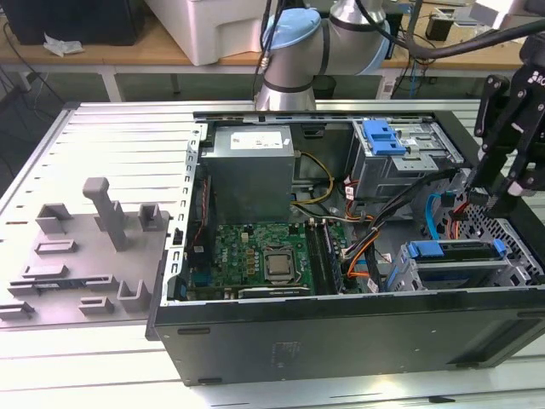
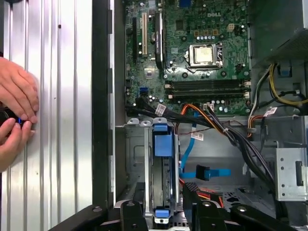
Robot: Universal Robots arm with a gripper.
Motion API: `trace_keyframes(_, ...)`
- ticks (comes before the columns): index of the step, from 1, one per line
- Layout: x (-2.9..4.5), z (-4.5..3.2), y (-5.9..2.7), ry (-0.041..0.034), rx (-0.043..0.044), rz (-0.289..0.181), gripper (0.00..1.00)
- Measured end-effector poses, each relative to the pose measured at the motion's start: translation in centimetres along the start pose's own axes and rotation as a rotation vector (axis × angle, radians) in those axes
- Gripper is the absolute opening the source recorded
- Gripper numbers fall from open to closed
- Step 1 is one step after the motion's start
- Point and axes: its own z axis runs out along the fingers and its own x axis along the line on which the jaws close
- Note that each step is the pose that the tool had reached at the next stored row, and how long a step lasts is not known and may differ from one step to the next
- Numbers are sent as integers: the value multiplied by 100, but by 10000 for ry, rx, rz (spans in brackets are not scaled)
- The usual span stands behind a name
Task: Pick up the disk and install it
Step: 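Insert the first disk wire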
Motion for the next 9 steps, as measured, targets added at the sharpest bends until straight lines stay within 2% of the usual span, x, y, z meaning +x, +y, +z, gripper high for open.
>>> trace_keyframes(4,-141,-19,-50,88,-3,5,44)
trace_keyframes(6,-169,-22,-96,175,-2,17,44)
trace_keyframes(7,-188,-19,-149,289,-1,37,44)
trace_keyframes(9,-208,-16,-199,380,0,53,44)
